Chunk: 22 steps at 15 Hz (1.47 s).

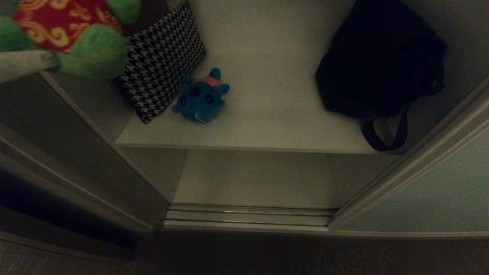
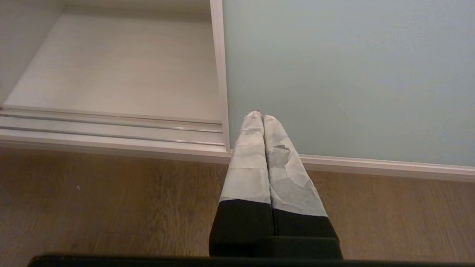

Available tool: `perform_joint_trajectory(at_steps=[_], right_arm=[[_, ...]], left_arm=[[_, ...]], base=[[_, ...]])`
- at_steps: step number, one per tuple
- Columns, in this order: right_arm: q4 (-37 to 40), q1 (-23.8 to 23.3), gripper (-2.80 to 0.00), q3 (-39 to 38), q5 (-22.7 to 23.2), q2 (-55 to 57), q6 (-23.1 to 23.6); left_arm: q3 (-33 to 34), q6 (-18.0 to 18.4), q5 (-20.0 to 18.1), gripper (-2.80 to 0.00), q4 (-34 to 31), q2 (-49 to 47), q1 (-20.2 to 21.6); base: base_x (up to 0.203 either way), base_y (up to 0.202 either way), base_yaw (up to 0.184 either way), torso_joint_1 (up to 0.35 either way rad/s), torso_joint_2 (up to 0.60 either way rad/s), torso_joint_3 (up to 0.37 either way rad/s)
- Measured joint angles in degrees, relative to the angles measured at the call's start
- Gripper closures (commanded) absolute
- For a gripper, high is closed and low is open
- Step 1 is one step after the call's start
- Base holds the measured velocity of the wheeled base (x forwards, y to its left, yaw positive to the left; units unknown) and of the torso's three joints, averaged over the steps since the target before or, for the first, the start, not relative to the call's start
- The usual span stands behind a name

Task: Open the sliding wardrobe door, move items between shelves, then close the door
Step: Place the green doll on the higher shelf

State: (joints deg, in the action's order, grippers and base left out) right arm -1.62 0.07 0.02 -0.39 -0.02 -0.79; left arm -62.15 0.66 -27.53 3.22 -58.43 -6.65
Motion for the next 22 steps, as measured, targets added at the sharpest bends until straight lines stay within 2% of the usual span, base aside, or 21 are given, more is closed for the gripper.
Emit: perform_joint_trajectory(at_steps=[3, 5, 11, 13, 15, 18, 22], right_arm=[[0.0, 0.0, 0.0, 0.02, 0.04, 0.0, 0.02], [0.0, 0.0, 0.0, 0.02, 0.04, 0.0, 0.02], [-0.02, 0.0, 0.0, 0.02, 0.01, 0.0, 0.0], [0.0, 0.0, 0.0, 0.02, 0.01, 0.0, 0.0], [0.0, 0.0, 0.0, 0.02, -0.01, 0.0, 0.0], [-0.01, 0.0, 0.0, 0.02, 0.01, 0.0, 0.0], [-0.03, 0.0, 0.0, 0.02, 0.01, 0.0, 0.0]], left_arm=[[-13.72, -4.97, -0.07, 0.0, -0.2, -16.98, -4.32], [-21.85, -8.57, 2.09, 0.0, -0.17, -27.07, -7.89], [-38.92, -16.68, 15.68, 0.0, 0.54, -50.47, -16.88], [-43.28, -17.58, 17.55, 0.0, 0.61, -56.25, -18.67], [-47.08, -17.83, 17.8, 0.0, 1.1, -61.03, -19.95], [-48.56, -17.65, 17.91, 0.0, 4.53, -65.32, -20.93], [-48.76, -17.15, 17.84, 0.0, 4.83, -67.88, -21.81]], base=[[0.0, 0.0, 0.0, 0.0, 0.0, 0.0], [0.0, 0.0, 0.0, 0.0, 0.0, 0.0], [0.0, 0.0, 0.0, 0.0, 0.0, 0.0], [0.0, 0.0, 0.0, 0.0, 0.0, 0.0], [0.0, 0.0, 0.0, 0.0, 0.0, 0.0], [0.0, 0.0, 0.0, 0.0, 0.0, 0.0], [0.0, 0.0, 0.0, 0.0, 0.0, 0.0]])
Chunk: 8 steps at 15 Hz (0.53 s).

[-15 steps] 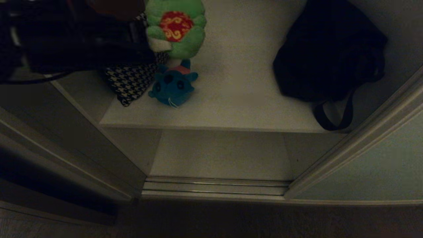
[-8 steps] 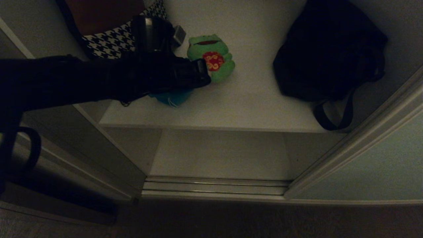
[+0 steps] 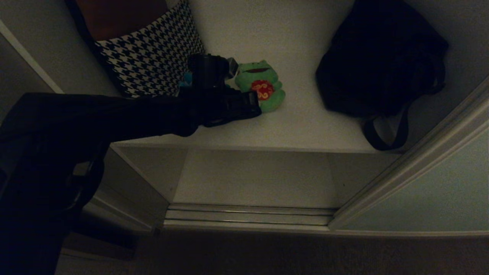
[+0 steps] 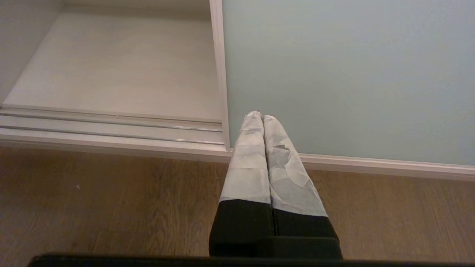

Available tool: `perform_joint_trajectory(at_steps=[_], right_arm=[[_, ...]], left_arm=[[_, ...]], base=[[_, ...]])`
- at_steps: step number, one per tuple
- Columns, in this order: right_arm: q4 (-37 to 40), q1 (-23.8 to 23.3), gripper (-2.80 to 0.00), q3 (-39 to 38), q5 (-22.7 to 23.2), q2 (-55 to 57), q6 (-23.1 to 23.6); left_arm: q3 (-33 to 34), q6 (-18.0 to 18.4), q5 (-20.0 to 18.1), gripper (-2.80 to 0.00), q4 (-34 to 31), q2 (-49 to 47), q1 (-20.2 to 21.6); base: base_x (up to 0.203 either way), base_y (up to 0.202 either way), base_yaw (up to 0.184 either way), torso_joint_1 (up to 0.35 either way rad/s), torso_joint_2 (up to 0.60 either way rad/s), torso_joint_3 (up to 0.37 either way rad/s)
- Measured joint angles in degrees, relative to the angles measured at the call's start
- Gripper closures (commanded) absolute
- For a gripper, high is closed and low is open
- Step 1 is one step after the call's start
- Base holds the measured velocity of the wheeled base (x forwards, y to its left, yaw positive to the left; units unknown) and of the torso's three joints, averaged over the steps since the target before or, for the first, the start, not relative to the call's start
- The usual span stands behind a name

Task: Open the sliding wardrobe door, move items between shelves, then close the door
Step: Place the green doll on the higher shelf

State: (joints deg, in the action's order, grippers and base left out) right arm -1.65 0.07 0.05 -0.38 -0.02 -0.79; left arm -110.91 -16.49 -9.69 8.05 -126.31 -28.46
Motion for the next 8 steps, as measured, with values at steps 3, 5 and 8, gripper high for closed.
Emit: perform_joint_trajectory(at_steps=[3, 5, 8], right_arm=[[0.03, 0.0, 0.0, 0.05, 0.02, 0.0, 0.0], [0.02, 0.0, 0.0, 0.02, 0.0, 0.0, 0.02], [0.0, 0.0, 0.0, 0.0, 0.02, 0.0, 0.0]], left_arm=[[-0.06, -0.02, 0.0, 0.0, 0.22, -0.64, -0.64], [-0.06, 0.03, 0.18, 0.0, 0.27, -0.68, -0.83], [0.42, 0.0, 0.2, 0.0, -0.14, -0.04, -1.12]], base=[[0.0, 0.0, 0.0, 0.0, 0.0, 0.0], [0.0, 0.0, 0.0, 0.0, 0.0, 0.0], [0.0, 0.0, 0.0, 0.0, 0.0, 0.0]])
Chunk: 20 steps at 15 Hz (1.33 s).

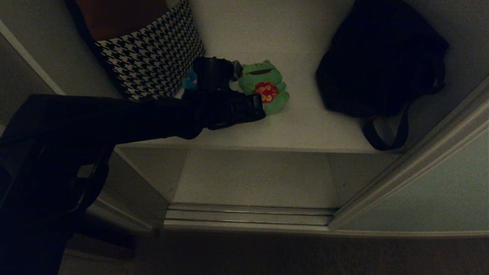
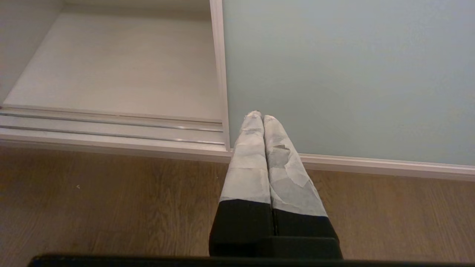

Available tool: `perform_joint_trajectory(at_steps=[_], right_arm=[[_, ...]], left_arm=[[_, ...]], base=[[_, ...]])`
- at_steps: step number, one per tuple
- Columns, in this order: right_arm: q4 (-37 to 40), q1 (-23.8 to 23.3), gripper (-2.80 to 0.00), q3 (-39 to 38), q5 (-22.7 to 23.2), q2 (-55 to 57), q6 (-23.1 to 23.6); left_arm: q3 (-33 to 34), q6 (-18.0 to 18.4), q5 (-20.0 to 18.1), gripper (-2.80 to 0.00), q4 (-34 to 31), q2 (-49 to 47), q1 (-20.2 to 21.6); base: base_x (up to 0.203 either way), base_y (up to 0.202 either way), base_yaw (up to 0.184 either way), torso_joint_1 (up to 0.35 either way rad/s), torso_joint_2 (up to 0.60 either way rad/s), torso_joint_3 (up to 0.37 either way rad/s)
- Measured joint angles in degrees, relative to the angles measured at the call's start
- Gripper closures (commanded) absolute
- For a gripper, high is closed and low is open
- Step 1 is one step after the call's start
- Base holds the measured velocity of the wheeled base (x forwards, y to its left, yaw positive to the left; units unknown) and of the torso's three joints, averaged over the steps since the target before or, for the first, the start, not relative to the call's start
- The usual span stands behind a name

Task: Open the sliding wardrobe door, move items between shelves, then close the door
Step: Place the green doll on the higher shelf

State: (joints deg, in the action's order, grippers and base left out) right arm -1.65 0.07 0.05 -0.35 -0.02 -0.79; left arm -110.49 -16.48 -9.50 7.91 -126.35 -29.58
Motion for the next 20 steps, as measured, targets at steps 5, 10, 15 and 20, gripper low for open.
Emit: perform_joint_trajectory(at_steps=[5, 10, 15, 20], right_arm=[[0.02, 0.0, 0.0, 0.05, -0.02, 0.0, 0.0], [0.0, 0.0, 0.0, 0.0, 0.0, 0.0, 0.02], [0.0, 0.0, 0.0, 0.06, -0.02, 0.0, 0.02], [0.03, 0.0, 0.0, -0.02, -0.02, 0.0, 0.02]], left_arm=[[0.87, -0.02, 1.02, -2.8, -0.54, 1.38, -0.86], [1.11, 1.26, 1.81, -2.8, -0.55, 3.27, -1.09], [4.02, 6.15, 5.43, 0.0, -1.0, 9.45, -1.03], [13.81, 10.77, 6.75, 0.0, -4.01, 25.52, 0.95]], base=[[0.0, 0.0, 0.0, 0.0, 0.0, 0.0], [0.0, 0.0, 0.0, 0.0, 0.0, 0.0], [0.0, 0.0, 0.0, 0.0, 0.0, 0.0], [0.0, 0.0, 0.0, 0.0, 0.0, 0.0]])
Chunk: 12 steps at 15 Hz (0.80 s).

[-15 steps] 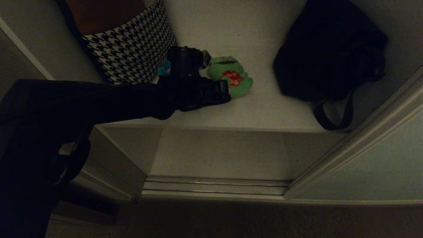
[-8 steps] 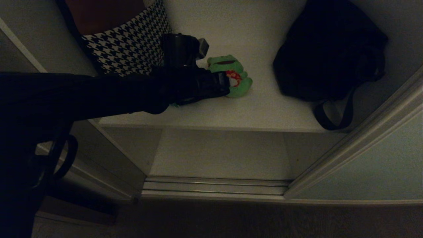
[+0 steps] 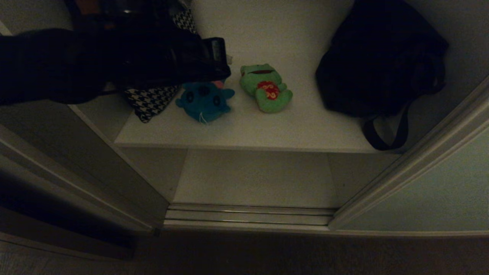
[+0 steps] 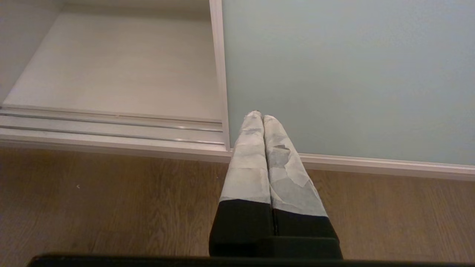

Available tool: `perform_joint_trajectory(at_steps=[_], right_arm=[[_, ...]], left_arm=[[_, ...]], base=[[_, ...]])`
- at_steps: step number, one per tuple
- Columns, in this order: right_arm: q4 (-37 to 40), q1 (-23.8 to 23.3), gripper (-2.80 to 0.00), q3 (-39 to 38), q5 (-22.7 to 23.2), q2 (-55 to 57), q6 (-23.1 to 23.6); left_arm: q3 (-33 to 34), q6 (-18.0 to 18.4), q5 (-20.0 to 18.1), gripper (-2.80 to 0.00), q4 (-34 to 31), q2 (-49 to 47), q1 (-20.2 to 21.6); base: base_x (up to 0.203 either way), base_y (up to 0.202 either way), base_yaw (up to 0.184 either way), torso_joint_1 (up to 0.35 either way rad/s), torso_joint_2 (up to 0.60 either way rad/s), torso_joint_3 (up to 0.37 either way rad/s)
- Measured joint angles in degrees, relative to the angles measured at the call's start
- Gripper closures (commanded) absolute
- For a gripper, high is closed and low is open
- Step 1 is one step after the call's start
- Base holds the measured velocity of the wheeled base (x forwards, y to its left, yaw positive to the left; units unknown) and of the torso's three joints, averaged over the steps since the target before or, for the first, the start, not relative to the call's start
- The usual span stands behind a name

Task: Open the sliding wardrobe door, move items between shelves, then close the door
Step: Place the green doll on the higher shelf, then close the door

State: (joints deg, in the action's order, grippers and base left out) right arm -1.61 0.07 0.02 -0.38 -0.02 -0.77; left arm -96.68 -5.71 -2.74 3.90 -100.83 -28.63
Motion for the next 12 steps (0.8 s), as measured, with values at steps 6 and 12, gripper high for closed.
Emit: perform_joint_trajectory(at_steps=[6, 12], right_arm=[[-0.03, 0.0, 0.0, 0.07, 0.01, 0.0, 0.0], [-0.03, 0.0, 0.0, 0.09, 0.0, 0.0, 0.0]], left_arm=[[27.64, 3.2, 0.14, 0.0, -7.9, 32.75, 10.26], [59.86, 5.7, -3.07, 0.0, -19.44, 71.57, 23.75]], base=[[0.0, 0.0, 0.0, 0.0, 0.0, 0.0], [0.0, 0.0, 0.0, 0.0, 0.0, 0.0]])
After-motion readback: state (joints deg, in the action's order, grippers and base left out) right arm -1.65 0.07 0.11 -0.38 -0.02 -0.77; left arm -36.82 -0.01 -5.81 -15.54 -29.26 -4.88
